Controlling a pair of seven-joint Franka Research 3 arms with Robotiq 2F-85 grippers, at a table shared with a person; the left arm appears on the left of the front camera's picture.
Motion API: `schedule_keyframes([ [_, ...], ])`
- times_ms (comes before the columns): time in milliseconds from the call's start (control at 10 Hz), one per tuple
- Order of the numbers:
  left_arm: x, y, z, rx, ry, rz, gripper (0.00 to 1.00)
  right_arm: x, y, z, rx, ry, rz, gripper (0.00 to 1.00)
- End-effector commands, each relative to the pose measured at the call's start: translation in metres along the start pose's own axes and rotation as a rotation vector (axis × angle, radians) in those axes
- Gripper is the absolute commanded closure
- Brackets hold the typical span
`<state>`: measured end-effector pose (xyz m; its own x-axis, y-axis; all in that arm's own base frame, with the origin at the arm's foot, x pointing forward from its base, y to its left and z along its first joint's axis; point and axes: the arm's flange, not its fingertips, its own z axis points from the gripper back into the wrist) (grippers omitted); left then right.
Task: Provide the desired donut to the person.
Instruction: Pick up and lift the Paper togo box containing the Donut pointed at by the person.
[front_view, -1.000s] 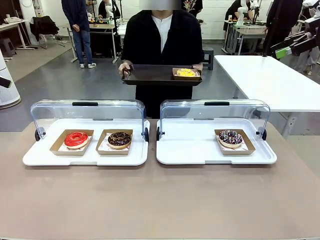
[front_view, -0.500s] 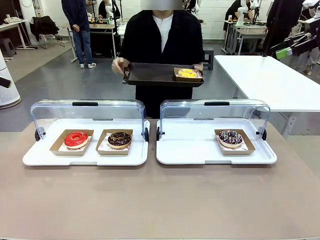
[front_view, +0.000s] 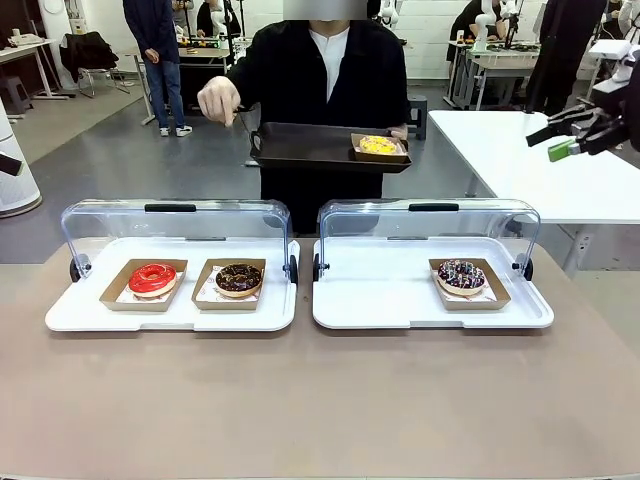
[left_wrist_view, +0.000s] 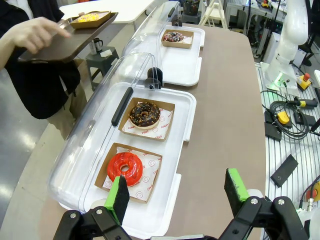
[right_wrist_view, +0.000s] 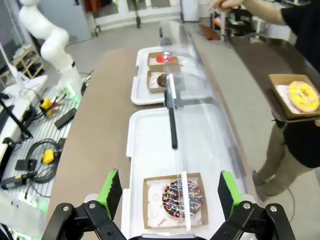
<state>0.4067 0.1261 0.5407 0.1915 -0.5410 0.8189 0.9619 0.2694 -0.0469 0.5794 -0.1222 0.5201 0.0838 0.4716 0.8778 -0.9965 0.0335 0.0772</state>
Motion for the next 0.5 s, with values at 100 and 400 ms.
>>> schedule_keyframes([
  [100,0.0004,0.0004,0.0010,-0.001,-0.022,-0.011,0.00,-0.0098,0.0116,-0.0084,0.019,0.008,0.046,0.00],
  [400,0.0004,0.0004,0.0010,-0.001,-0.022,-0.011,0.00,-0.0080,0.0108,-0.0114,0.066,0.009,0.055,0.00],
])
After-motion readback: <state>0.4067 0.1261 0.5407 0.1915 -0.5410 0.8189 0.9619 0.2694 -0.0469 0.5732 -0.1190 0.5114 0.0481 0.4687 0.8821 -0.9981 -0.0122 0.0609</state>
